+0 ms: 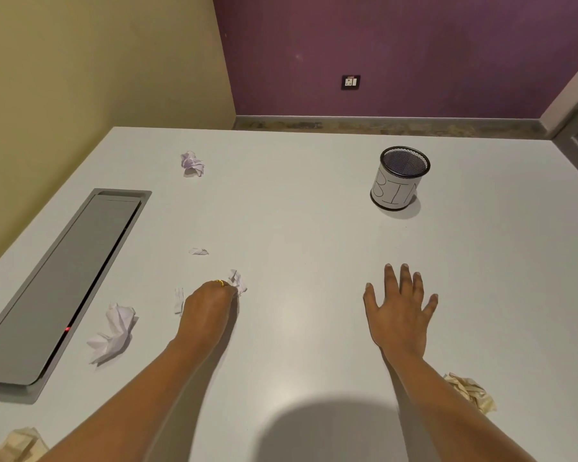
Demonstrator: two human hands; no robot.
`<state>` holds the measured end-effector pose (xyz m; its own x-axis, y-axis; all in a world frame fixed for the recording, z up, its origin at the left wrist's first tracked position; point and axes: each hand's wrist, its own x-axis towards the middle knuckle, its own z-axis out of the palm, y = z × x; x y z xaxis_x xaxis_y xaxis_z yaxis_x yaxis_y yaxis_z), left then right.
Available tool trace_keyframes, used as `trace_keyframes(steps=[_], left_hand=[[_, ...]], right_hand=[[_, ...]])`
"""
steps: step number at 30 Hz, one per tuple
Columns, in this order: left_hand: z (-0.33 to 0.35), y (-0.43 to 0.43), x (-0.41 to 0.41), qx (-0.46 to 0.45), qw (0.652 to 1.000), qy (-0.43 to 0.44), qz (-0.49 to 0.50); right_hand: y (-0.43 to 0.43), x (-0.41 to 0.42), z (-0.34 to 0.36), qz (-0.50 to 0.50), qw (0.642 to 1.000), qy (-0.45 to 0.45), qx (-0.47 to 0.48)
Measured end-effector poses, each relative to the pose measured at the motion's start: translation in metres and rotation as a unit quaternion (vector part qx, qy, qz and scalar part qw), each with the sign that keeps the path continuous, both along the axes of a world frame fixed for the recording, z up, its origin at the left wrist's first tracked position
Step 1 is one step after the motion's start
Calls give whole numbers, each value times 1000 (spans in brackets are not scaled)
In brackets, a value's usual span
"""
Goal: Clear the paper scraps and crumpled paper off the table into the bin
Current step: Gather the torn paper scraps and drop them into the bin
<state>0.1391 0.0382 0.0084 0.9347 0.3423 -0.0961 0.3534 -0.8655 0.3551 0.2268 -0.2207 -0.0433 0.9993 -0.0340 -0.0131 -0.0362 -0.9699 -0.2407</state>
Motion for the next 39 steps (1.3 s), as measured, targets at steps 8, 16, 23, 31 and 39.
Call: trace_keyframes(steps=[8, 16, 23, 31, 39], left_hand=[[11, 3, 10, -13, 997, -57, 49], [62, -21, 88, -157, 971, -170, 56], [90, -95, 198, -274, 947, -169, -22], [107, -153, 283, -268, 955, -126, -33], [96, -173, 320, -266, 959, -101, -6]], right_hand=[[0, 0, 0, 1, 1000, -3, -8], [0, -1, 1, 0, 1000, -9, -20], [0, -1, -2, 1, 1000, -19, -23], [-1, 1, -6, -6, 1000, -17, -8], [-2, 2, -4, -1, 1000, -6, 0]])
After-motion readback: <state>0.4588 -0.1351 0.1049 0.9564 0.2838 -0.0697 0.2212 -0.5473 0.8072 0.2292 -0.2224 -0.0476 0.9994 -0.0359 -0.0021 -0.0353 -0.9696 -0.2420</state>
